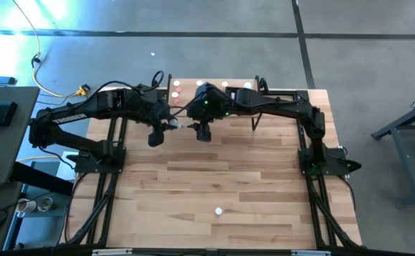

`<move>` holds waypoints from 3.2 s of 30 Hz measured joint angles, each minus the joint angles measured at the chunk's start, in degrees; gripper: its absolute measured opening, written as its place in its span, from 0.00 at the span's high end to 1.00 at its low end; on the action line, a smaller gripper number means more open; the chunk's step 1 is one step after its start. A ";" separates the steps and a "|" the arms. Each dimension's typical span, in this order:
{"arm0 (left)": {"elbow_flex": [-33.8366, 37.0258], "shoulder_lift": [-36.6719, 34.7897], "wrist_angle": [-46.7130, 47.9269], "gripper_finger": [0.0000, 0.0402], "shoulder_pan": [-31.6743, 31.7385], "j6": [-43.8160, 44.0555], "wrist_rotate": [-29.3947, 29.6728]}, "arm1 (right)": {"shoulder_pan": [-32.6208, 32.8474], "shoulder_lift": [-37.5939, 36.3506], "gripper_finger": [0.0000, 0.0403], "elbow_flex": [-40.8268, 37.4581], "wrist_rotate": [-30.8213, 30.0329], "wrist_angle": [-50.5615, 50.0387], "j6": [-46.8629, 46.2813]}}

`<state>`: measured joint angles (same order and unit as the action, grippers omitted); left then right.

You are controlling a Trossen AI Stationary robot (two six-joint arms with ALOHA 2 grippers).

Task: Pick and place medicine bottles onto shelf by color
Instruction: Put the blue pill bottle on the shelf aligned with the other blue pill bottles

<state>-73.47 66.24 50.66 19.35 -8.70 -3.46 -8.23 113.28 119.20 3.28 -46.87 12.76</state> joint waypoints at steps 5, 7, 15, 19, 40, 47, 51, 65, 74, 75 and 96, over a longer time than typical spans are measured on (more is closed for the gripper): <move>0.00 0.00 0.41 0.71 0.17 -0.84 0.67 | -0.04 -1.76 0.50 0.02 -0.48 -1.44 1.05; 0.00 0.00 0.40 0.71 0.17 -1.17 1.60 | -0.02 -2.45 0.50 0.02 -1.50 -1.79 1.30; 0.00 0.00 -1.16 0.71 0.00 -0.97 0.71 | -0.12 -2.12 0.50 0.09 -1.36 -0.85 1.26; 0.00 0.00 -1.27 0.71 -0.02 -0.95 0.47 | -0.11 -2.04 0.50 0.07 -1.35 0.16 1.22; 0.00 -0.02 -8.34 0.71 0.00 -1.98 -0.60 | 0.39 -2.04 0.50 0.01 0.60 2.74 2.68; 0.00 -0.02 -11.27 0.71 0.00 -1.97 -0.62 | 0.39 -2.04 0.52 0.00 1.29 1.93 2.75; 0.00 -0.02 -11.72 0.71 0.00 -1.97 -0.62 | 0.39 -2.04 0.58 0.01 1.28 1.79 2.59; 0.00 -0.02 -11.72 0.71 0.02 -1.97 -0.60 | 0.39 -2.04 0.78 0.02 1.25 1.65 -0.40; 0.00 -0.02 -11.66 0.62 0.02 -2.00 -0.36 | 1.91 -2.09 0.77 0.02 -4.70 1.57 -2.88; 0.00 -0.02 -11.63 0.59 0.02 -2.00 -0.36 | 2.23 -2.21 0.77 0.00 -5.65 1.18 -3.19; -0.02 -2.64 -23.95 0.43 0.17 -6.52 0.66 | 2.33 -13.86 0.77 -0.02 -10.10 1.98 1.59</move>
<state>-73.49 63.59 26.71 19.53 -15.22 -2.79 -5.90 99.42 119.17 -6.82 -44.89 14.35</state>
